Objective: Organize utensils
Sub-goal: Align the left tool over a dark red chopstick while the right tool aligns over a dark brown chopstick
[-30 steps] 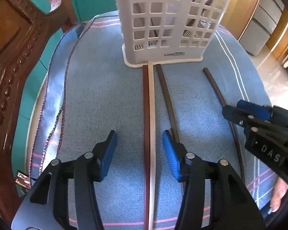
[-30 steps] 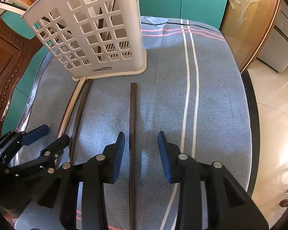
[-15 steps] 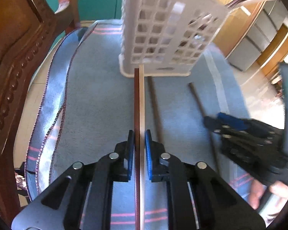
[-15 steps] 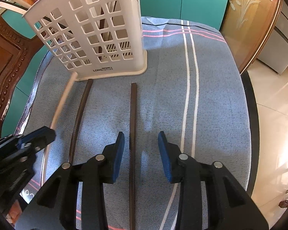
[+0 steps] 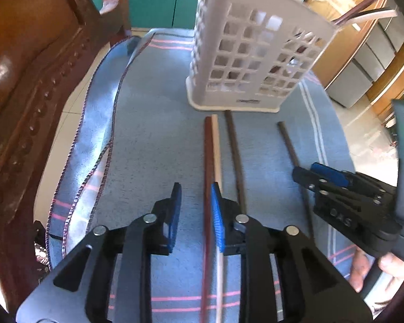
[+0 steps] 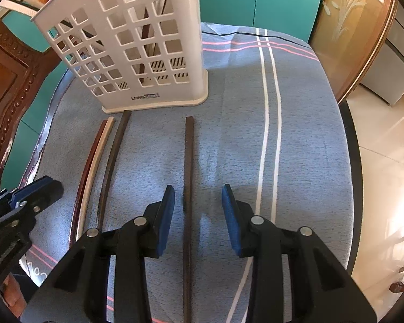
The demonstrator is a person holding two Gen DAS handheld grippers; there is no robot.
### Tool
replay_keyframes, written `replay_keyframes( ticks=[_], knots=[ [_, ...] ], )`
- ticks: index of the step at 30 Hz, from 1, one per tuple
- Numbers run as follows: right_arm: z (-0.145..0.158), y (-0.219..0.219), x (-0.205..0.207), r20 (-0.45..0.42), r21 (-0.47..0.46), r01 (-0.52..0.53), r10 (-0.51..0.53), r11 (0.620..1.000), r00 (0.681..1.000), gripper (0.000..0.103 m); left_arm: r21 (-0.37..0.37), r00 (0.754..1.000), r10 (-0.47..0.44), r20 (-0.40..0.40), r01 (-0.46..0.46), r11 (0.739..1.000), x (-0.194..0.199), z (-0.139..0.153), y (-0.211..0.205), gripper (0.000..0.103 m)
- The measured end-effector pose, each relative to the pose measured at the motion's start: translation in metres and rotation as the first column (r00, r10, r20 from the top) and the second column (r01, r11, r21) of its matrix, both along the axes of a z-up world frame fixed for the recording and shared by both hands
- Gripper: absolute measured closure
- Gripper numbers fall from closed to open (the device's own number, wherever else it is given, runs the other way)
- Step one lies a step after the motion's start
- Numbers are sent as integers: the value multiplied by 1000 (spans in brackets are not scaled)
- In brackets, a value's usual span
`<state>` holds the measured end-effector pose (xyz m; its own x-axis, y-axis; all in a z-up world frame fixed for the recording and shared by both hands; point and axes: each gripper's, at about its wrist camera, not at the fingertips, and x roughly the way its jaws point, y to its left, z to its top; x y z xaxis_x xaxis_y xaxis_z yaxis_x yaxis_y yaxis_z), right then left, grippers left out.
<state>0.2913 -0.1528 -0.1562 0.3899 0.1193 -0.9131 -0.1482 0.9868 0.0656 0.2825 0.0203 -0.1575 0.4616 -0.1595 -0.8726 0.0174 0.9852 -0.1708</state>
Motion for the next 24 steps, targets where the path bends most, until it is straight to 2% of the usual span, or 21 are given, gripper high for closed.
replay_keyframes(
  ticks=[5, 7, 10, 12, 19, 22, 23, 24],
  knots=[
    [0, 5, 1, -2, -6, -2, 2, 1000, 1000, 67, 27, 999, -9, -39, 10, 1000, 3, -14, -8, 77],
    [-1, 5, 1, -3, -9, -2, 2, 1000, 1000, 67, 42, 999, -6, -35, 8, 999, 4, -15, -9, 74],
    [-3, 6, 1, -3, -12, -2, 2, 1000, 1000, 67, 104, 999, 33, -43, -28, 994, 6, -19, -5, 75],
    [-3, 5, 1, -2, -13, -2, 2, 1000, 1000, 67, 112, 999, 28, -34, -24, 993, 6, -20, -4, 75],
    [-5, 7, 1, 4, -16, -7, 7, 1000, 1000, 67, 50, 999, -36, 12, 35, 998, -7, -4, -11, 75],
    [-3, 6, 0, 3, -21, -6, 6, 1000, 1000, 67, 79, 998, -54, -17, 55, 995, -7, -9, -16, 75],
    [-3, 8, 0, 2, -23, -4, 4, 1000, 1000, 67, 90, 998, -56, -34, 59, 994, -6, -14, -16, 70],
    [-3, 8, 0, 1, -23, -3, 4, 1000, 1000, 67, 87, 998, -59, -36, 62, 994, -7, -16, -16, 70]
  ],
)
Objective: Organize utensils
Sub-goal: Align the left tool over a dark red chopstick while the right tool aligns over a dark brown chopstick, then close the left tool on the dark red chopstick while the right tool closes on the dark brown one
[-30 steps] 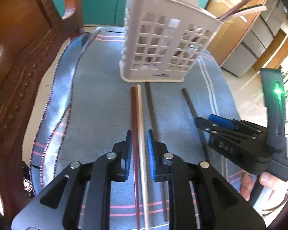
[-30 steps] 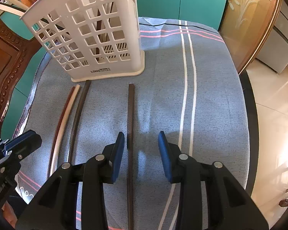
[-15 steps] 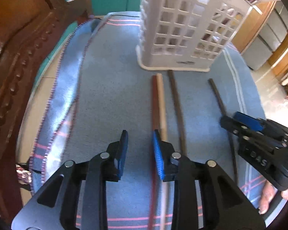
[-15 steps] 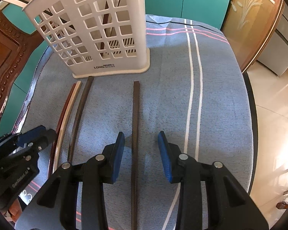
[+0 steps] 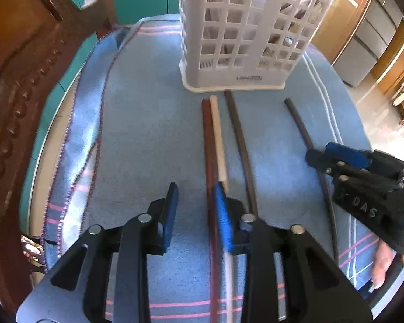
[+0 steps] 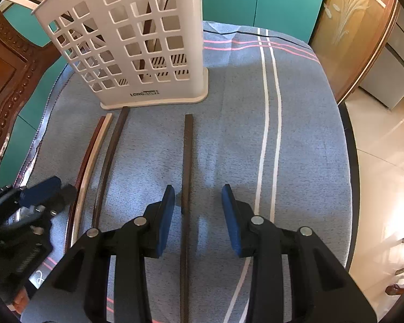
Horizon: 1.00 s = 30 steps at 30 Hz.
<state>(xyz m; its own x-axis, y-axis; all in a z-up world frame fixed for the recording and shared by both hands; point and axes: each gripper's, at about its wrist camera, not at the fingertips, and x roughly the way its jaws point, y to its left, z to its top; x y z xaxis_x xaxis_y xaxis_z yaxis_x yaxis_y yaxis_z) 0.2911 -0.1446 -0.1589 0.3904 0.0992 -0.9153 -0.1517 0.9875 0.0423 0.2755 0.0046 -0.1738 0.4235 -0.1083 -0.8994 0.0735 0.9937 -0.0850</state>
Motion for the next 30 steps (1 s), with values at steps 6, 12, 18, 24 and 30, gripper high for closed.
replay_keyframes(
  ticks=[6, 12, 18, 24, 30],
  knots=[
    [-1, 6, -1, 0, -8, -12, 12, 1000, 1000, 67, 44, 1000, 12, 5, -12, 999, 2, -1, 0, 70],
    [-7, 21, 0, 18, -56, -18, 19, 998, 1000, 67, 95, 999, 37, 22, -39, 995, 17, 0, -5, 64],
    [-10, 34, 4, 52, -93, -20, 24, 996, 998, 66, 126, 998, 54, 42, -59, 990, 33, 0, -8, 62],
    [-10, 40, 3, 71, -110, -30, 38, 993, 997, 66, 126, 997, 56, 48, -62, 990, 33, -1, -12, 58],
    [-8, 36, -4, 83, -114, -34, 44, 993, 996, 66, 122, 997, 56, 55, -63, 991, 32, -2, -7, 57]
  ],
)
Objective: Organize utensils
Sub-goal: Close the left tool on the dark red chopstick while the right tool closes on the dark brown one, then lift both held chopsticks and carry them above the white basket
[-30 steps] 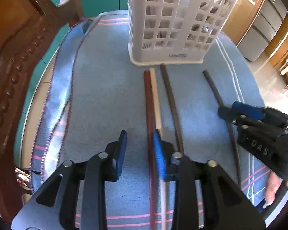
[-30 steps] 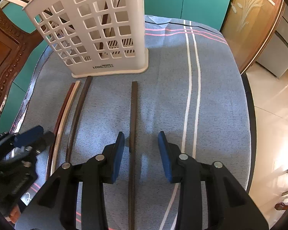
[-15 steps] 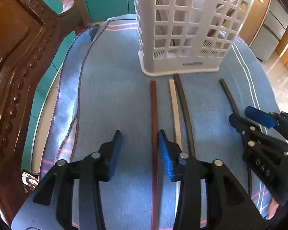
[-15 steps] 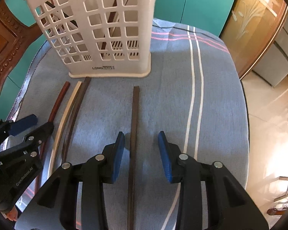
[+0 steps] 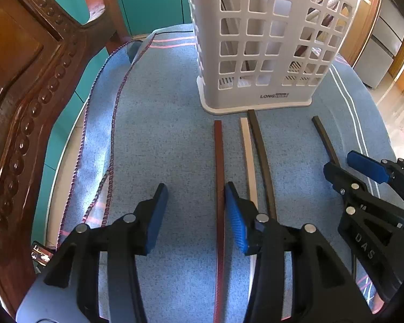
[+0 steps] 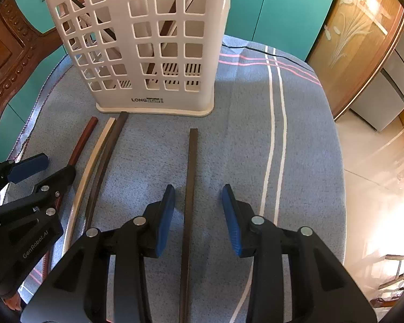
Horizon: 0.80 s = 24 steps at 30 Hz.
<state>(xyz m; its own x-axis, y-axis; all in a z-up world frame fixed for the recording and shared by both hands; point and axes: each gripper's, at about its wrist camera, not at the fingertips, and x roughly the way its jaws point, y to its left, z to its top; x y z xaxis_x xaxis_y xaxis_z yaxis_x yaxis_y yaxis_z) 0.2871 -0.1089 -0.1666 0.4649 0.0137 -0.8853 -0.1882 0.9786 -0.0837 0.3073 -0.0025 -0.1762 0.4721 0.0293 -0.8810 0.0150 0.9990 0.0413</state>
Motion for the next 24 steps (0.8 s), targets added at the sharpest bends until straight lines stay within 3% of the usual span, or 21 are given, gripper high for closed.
replay_keyframes(
  ticks=[6, 12, 16, 20, 24],
  knots=[
    [0, -1, -6, 22, 2, -14, 14, 1000, 1000, 66, -16, 1000, 0, -3, 0, 1000, 7, 0, 8, 59],
    [1, 4, -8, 16, 25, -83, 83, 996, 996, 93, -34, 1000, -21, 3, 21, 999, 16, 1, 2, 80],
    [2, 7, -10, 21, 37, -86, 85, 996, 996, 96, -23, 1000, -28, 14, 28, 999, 19, 2, -4, 96],
    [9, 1, -10, 28, 89, -82, 80, 993, 996, 97, -51, 1000, -2, 25, 3, 999, 18, 6, -1, 96],
    [43, -11, -22, 92, 164, -89, 75, 982, 993, 97, -100, 993, 6, 122, 6, 995, 2, 43, 8, 96]
  ],
)
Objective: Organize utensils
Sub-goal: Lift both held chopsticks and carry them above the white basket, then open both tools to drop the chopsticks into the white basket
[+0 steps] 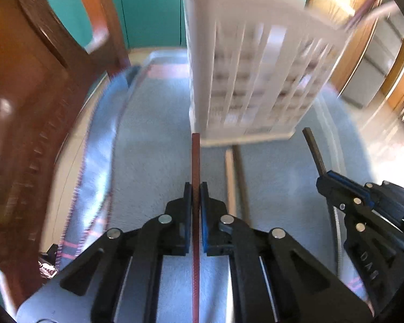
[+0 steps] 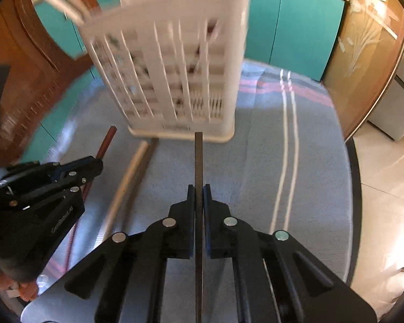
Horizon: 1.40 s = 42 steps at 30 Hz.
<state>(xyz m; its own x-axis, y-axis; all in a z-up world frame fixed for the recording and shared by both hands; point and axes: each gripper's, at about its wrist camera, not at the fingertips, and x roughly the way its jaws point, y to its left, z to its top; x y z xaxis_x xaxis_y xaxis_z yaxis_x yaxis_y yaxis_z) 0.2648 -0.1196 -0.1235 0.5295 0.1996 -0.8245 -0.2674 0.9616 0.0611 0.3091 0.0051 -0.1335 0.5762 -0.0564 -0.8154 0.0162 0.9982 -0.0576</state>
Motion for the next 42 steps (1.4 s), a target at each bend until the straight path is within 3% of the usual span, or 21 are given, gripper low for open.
replay_keyframes(
  ticks=[5, 10, 13, 17, 20, 22, 24, 29, 34, 36, 38, 42],
  knots=[
    [68, -24, -31, 115, 154, -44, 26, 987, 993, 96, -47, 986, -19, 165, 27, 999, -39, 62, 9, 96],
    [129, -47, -64, 249, 256, -61, -5, 965, 968, 96, -66, 937, -36, 348, 63, 996, -72, 132, 13, 96],
    [172, -53, -67, 345, 309, -61, -52, 949, 937, 96, -97, 870, -8, 493, 65, 993, -83, 183, 19, 96],
    [213, -65, -57, 438, 391, -45, -143, 919, 887, 96, -159, 775, 83, 627, 24, 987, -75, 226, 26, 96],
    [236, -78, -53, 537, 459, -53, -229, 887, 812, 96, -211, 711, 153, 686, -7, 978, -64, 237, 30, 96],
    [236, -76, -45, 592, 457, -11, -295, 889, 750, 96, -221, 686, 187, 703, -39, 974, -48, 229, 29, 96],
    [226, -72, -22, 588, 433, 17, -297, 901, 753, 96, -202, 710, 194, 677, -73, 977, -26, 214, 24, 96],
    [180, -49, 18, 508, 370, 51, -249, 928, 825, 96, -152, 777, 167, 607, -93, 984, 4, 181, 11, 96],
    [156, -24, 20, 513, 249, 33, -161, 968, 843, 95, -112, 812, 137, 567, -89, 990, 11, 165, 5, 96],
    [152, -20, 12, 517, 237, 27, -150, 971, 843, 87, -116, 812, 130, 568, -77, 990, 4, 164, 8, 91],
    [155, -23, 3, 531, 245, 23, -153, 969, 834, 67, -113, 802, 110, 587, -53, 992, -6, 164, 7, 78],
    [171, -41, -31, 564, 302, 6, -184, 953, 805, 62, -92, 771, 78, 632, -25, 995, -37, 173, 12, 74]
  ],
)
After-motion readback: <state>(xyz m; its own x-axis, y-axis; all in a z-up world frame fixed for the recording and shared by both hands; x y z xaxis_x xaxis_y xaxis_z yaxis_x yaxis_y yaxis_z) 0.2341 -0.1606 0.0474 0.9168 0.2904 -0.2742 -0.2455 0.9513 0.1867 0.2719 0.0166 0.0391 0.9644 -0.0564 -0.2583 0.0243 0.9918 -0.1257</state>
